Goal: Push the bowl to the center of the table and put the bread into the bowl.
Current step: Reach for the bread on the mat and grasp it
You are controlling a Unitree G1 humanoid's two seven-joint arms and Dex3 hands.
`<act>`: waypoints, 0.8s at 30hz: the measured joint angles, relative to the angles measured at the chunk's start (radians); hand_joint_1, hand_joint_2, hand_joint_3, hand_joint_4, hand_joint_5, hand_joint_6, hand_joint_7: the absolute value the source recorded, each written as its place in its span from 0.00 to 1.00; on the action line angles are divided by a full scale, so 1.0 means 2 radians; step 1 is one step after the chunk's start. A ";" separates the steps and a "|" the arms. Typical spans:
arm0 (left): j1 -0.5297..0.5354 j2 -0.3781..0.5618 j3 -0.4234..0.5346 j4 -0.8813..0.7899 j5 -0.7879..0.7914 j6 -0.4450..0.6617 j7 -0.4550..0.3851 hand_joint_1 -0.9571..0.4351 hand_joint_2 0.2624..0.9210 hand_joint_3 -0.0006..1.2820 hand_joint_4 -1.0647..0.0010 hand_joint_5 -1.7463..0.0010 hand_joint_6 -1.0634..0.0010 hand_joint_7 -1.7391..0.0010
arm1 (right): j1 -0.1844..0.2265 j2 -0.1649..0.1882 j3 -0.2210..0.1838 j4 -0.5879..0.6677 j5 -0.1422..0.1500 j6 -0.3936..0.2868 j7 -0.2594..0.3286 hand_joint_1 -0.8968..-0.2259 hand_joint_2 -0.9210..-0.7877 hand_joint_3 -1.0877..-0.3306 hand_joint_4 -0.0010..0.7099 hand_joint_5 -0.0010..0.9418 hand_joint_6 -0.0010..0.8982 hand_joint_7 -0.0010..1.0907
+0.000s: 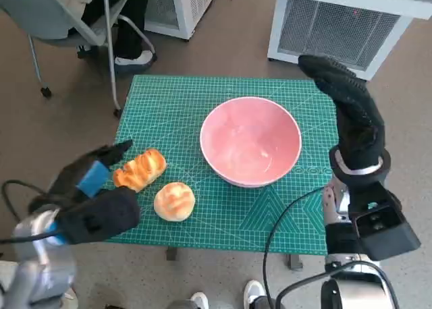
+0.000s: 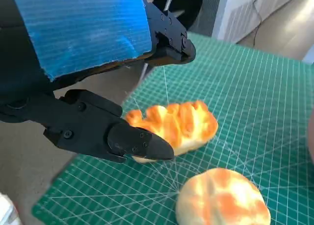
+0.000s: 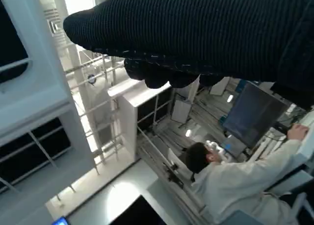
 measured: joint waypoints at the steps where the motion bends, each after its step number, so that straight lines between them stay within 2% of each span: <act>1: -0.004 -0.003 -0.005 0.008 0.001 0.000 0.003 0.29 1.00 0.02 0.77 1.00 0.69 1.00 | 0.002 0.000 0.001 -0.003 -0.002 0.002 -0.002 0.40 0.00 0.39 0.42 0.01 0.08 0.53; 9: -0.037 -0.032 -0.036 0.079 0.006 -0.001 0.037 0.29 1.00 0.04 0.78 1.00 0.69 1.00 | 0.009 0.000 0.010 -0.011 -0.004 0.013 -0.013 0.39 0.00 0.39 0.41 0.00 0.05 0.54; 15: -0.067 -0.051 -0.061 0.149 0.010 -0.007 0.069 0.30 1.00 0.04 0.76 0.99 0.70 1.00 | 0.010 -0.001 0.015 -0.012 -0.013 0.013 -0.017 0.39 0.00 0.39 0.41 0.00 0.04 0.54; 20: -0.089 -0.063 -0.073 0.205 0.009 -0.016 0.093 0.35 1.00 0.04 0.65 0.98 0.66 0.99 | 0.011 -0.001 0.016 -0.011 -0.021 0.010 -0.024 0.39 0.00 0.38 0.40 0.00 0.04 0.55; 24: -0.103 -0.070 -0.078 0.249 0.008 -0.027 0.108 0.45 1.00 0.02 0.49 0.95 0.57 0.97 | 0.012 -0.001 0.017 -0.011 -0.022 0.006 -0.029 0.40 0.00 0.37 0.39 0.00 0.03 0.55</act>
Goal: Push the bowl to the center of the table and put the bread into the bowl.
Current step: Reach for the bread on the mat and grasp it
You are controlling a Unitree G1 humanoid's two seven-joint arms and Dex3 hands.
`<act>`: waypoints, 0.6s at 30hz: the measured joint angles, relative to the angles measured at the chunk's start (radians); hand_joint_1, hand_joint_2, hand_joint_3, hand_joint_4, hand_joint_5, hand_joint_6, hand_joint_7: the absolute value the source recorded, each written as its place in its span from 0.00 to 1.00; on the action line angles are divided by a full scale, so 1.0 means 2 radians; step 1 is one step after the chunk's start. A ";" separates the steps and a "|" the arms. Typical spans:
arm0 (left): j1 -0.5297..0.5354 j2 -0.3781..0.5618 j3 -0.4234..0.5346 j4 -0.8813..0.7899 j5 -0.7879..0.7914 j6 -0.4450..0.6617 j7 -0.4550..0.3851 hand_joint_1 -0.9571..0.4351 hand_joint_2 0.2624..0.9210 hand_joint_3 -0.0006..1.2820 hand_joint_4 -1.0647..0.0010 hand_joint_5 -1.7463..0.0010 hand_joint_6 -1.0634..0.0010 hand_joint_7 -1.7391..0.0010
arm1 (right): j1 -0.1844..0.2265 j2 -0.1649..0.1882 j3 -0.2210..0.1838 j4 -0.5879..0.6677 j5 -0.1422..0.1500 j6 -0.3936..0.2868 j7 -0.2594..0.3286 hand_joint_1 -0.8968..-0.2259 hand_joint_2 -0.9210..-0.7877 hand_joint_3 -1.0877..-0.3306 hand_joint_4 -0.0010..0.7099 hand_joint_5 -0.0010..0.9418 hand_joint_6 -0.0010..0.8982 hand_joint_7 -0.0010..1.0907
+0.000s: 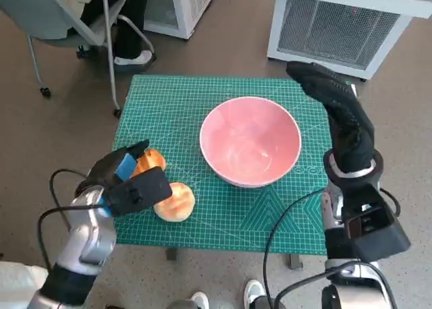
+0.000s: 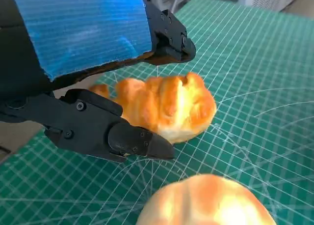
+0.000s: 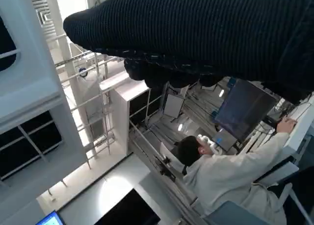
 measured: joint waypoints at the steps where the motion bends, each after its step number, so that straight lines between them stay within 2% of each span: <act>1: -0.002 -0.001 0.000 0.008 -0.001 -0.003 0.003 0.49 1.00 0.02 0.44 0.89 0.51 0.97 | 0.001 0.000 0.000 0.000 0.000 -0.001 -0.001 0.40 0.00 0.37 0.39 0.00 0.03 0.55; 2: -0.005 -0.002 -0.001 0.018 -0.002 -0.006 0.007 0.51 1.00 0.02 0.43 0.85 0.49 0.97 | 0.001 0.000 0.000 0.000 0.000 -0.002 -0.002 0.40 0.00 0.37 0.39 0.00 0.03 0.56; 4: -0.007 -0.002 -0.001 0.029 -0.004 -0.014 0.015 0.73 1.00 0.06 0.44 0.53 0.35 0.95 | 0.002 0.000 0.000 0.000 0.000 -0.003 -0.004 0.40 0.00 0.37 0.39 0.00 0.03 0.56; 5: -0.008 -0.003 -0.001 0.033 -0.003 -0.018 0.021 0.72 1.00 0.07 0.43 0.46 0.36 0.85 | 0.003 -0.001 0.000 0.001 0.000 -0.003 -0.004 0.40 0.00 0.37 0.39 0.00 0.03 0.56; 6: -0.010 -0.002 -0.001 0.037 -0.003 -0.024 0.028 0.71 1.00 0.09 0.44 0.36 0.39 0.69 | 0.003 -0.001 0.000 0.001 0.000 -0.004 -0.005 0.40 0.00 0.36 0.39 0.00 0.03 0.56; 8: -0.014 -0.002 0.000 0.044 -0.005 -0.034 0.040 0.70 1.00 0.08 0.44 0.25 0.38 0.55 | 0.004 -0.001 0.000 0.001 0.000 -0.004 -0.006 0.41 0.00 0.36 0.39 0.00 0.03 0.56; 14: -0.012 0.003 0.007 0.045 -0.012 -0.061 0.052 0.69 1.00 0.04 0.37 0.24 0.33 0.48 | 0.005 -0.001 0.001 0.001 -0.003 -0.004 -0.011 0.41 0.00 0.36 0.39 0.00 0.02 0.57; 18: -0.001 0.005 0.017 0.014 -0.022 -0.066 0.050 0.69 1.00 0.04 0.35 0.25 0.35 0.46 | 0.007 -0.002 0.001 0.001 -0.008 -0.003 -0.013 0.41 0.00 0.36 0.39 0.00 0.02 0.57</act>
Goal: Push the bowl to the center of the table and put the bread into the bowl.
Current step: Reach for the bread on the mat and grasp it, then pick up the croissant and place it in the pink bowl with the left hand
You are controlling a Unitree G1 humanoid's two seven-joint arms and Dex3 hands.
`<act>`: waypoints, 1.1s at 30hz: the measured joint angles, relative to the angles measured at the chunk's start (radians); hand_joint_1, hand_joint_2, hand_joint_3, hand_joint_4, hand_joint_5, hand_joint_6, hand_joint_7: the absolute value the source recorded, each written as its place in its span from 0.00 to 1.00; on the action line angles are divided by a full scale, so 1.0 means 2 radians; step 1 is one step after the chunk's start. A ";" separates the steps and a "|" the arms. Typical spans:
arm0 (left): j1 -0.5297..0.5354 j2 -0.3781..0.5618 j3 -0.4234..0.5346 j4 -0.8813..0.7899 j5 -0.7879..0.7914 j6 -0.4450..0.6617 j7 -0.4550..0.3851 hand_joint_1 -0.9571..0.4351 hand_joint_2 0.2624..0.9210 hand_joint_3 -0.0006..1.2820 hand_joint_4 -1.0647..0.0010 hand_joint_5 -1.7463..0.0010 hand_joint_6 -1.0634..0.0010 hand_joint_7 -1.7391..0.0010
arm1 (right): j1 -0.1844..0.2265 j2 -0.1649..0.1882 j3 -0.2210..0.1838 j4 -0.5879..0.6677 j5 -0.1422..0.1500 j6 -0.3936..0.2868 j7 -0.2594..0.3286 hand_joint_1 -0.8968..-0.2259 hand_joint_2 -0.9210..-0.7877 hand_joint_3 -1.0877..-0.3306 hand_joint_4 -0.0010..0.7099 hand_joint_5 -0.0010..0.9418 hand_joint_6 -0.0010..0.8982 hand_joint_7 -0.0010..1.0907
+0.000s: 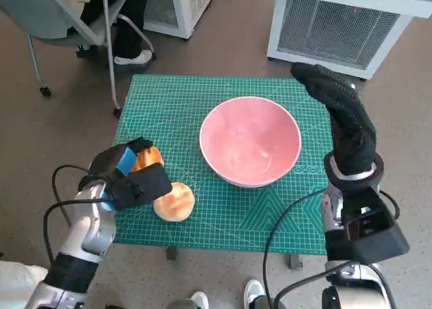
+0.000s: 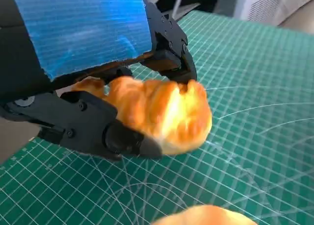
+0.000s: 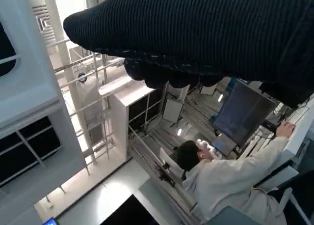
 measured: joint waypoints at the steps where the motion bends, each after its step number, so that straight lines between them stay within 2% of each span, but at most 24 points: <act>1: 0.002 0.000 0.004 -0.011 -0.002 0.000 -0.001 0.69 1.00 0.04 0.34 0.27 0.36 0.44 | 0.001 0.000 0.000 0.000 -0.001 0.000 0.000 0.41 0.00 0.36 0.39 0.00 0.02 0.57; 9: 0.011 0.001 0.048 -0.142 -0.008 0.001 -0.003 0.69 1.00 0.04 0.31 0.33 0.41 0.36 | 0.002 0.000 0.001 0.000 -0.001 0.002 -0.001 0.42 0.00 0.36 0.39 0.00 0.01 0.58; 15: -0.007 -0.008 0.069 -0.197 -0.007 -0.021 0.025 0.69 1.00 0.04 0.31 0.35 0.42 0.34 | 0.004 -0.001 0.001 0.000 -0.001 0.006 -0.001 0.42 0.00 0.36 0.39 0.00 0.01 0.59; 22: -0.043 -0.034 0.058 -0.202 -0.002 -0.061 0.064 0.69 1.00 0.03 0.30 0.35 0.40 0.36 | 0.005 -0.001 0.001 -0.001 0.002 0.008 -0.001 0.41 0.00 0.36 0.39 0.00 0.00 0.59; 25: -0.066 -0.046 0.041 -0.195 0.004 -0.084 0.077 0.69 1.00 0.03 0.29 0.38 0.41 0.33 | 0.005 -0.001 0.001 -0.001 0.004 0.009 -0.001 0.41 0.00 0.36 0.39 0.00 0.00 0.59; 33: -0.139 -0.070 -0.007 -0.132 0.009 -0.147 0.081 0.69 1.00 0.04 0.31 0.39 0.43 0.30 | 0.006 -0.001 0.002 -0.002 0.009 0.010 -0.001 0.41 0.00 0.36 0.39 0.00 0.00 0.59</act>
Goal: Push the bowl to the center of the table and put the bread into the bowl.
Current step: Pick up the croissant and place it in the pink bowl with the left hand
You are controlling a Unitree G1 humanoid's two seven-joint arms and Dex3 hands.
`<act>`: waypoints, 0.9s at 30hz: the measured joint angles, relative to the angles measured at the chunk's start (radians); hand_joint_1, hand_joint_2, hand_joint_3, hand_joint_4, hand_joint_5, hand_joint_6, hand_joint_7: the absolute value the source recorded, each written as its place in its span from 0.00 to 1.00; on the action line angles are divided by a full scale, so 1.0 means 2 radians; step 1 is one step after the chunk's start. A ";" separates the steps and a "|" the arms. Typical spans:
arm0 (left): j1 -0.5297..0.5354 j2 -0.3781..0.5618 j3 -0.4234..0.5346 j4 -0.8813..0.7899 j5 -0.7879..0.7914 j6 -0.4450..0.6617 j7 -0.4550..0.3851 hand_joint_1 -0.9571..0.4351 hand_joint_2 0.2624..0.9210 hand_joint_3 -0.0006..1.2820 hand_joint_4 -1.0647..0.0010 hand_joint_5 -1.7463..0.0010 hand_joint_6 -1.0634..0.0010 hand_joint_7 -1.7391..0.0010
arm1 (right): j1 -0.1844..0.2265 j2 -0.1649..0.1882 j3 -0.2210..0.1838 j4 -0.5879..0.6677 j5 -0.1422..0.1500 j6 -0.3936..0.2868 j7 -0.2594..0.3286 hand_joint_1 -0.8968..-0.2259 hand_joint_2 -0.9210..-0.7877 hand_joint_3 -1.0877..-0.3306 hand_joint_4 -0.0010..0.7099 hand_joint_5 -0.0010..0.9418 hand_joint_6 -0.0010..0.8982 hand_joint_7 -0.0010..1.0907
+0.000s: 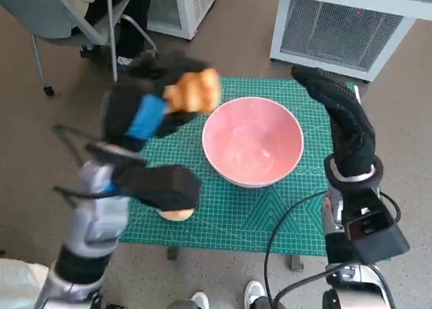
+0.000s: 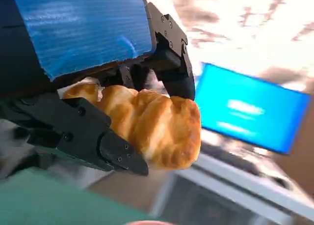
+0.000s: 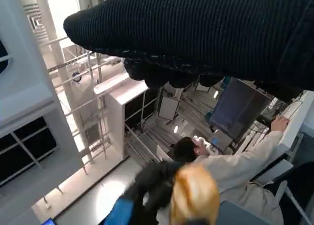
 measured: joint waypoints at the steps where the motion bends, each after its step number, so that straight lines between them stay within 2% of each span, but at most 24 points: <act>1: -0.007 -0.003 -0.005 0.012 -0.001 -0.008 0.000 0.69 1.00 0.04 0.31 0.39 0.43 0.30 | 0.000 0.000 0.000 0.000 0.000 0.000 0.000 0.41 0.00 0.36 0.39 0.00 0.00 0.59; 10: -0.056 -0.030 -0.048 0.140 -0.009 -0.072 -0.011 0.69 1.00 0.11 0.41 0.33 0.50 0.24 | 0.004 0.000 0.001 -0.006 0.000 0.002 0.000 0.41 0.00 0.36 0.39 0.00 0.00 0.59; 12: -0.064 -0.033 -0.055 0.170 -0.014 -0.086 -0.020 0.69 1.00 0.15 0.47 0.26 0.55 0.24 | 0.006 -0.001 0.002 -0.011 0.001 0.005 0.000 0.41 0.00 0.36 0.38 0.00 0.00 0.59; 14: -0.074 -0.032 -0.062 0.202 -0.025 -0.105 -0.044 0.69 1.00 0.23 0.61 0.20 0.63 0.17 | 0.008 -0.001 0.002 -0.016 0.001 0.006 0.000 0.41 0.00 0.36 0.38 0.00 0.00 0.59; 15: -0.079 -0.031 -0.065 0.215 -0.030 -0.112 -0.060 0.69 1.00 0.22 0.66 0.30 0.66 0.26 | 0.009 -0.001 0.002 -0.018 0.001 0.006 0.000 0.41 0.00 0.36 0.38 0.00 0.00 0.59; 16: -0.083 -0.030 -0.067 0.226 -0.037 -0.116 -0.079 0.69 1.00 0.20 0.66 0.53 0.66 0.45 | 0.010 -0.001 0.002 -0.020 0.001 0.007 0.000 0.41 0.00 0.36 0.38 0.00 0.00 0.59; 17: -0.087 -0.029 -0.069 0.236 -0.045 -0.119 -0.102 0.69 1.00 0.18 0.70 0.70 0.65 0.62 | 0.011 -0.001 0.001 -0.020 0.001 0.007 0.000 0.41 0.00 0.36 0.38 0.00 0.00 0.59; 19: -0.095 -0.026 -0.075 0.252 -0.057 -0.120 -0.144 0.68 1.00 0.16 0.73 0.84 0.64 0.77 | 0.013 -0.002 0.001 -0.022 0.001 0.007 0.000 0.41 0.00 0.36 0.38 0.00 0.00 0.59; 20: -0.098 -0.025 -0.077 0.260 -0.063 -0.120 -0.165 0.68 1.00 0.15 0.75 0.90 0.64 0.83 | 0.014 -0.002 0.001 -0.023 0.001 0.008 0.000 0.41 0.00 0.36 0.38 0.00 0.00 0.59; 21: -0.103 -0.023 -0.079 0.269 -0.069 -0.120 -0.187 0.63 1.00 0.13 0.79 0.94 0.67 0.88 | 0.015 -0.002 0.001 -0.024 0.001 0.009 0.000 0.41 0.00 0.36 0.38 0.00 0.00 0.58; 24: -0.112 -0.018 -0.085 0.278 -0.072 -0.110 -0.233 0.54 1.00 0.10 0.85 0.97 0.72 0.94 | 0.019 -0.003 0.001 -0.028 0.001 0.010 0.000 0.41 0.00 0.36 0.38 0.00 0.00 0.58; 27: -0.113 -0.012 -0.085 0.277 -0.072 -0.107 -0.242 0.47 1.00 0.08 0.91 0.99 0.75 0.98 | 0.022 -0.004 0.001 -0.031 0.000 0.010 -0.002 0.40 0.00 0.36 0.38 0.00 0.00 0.57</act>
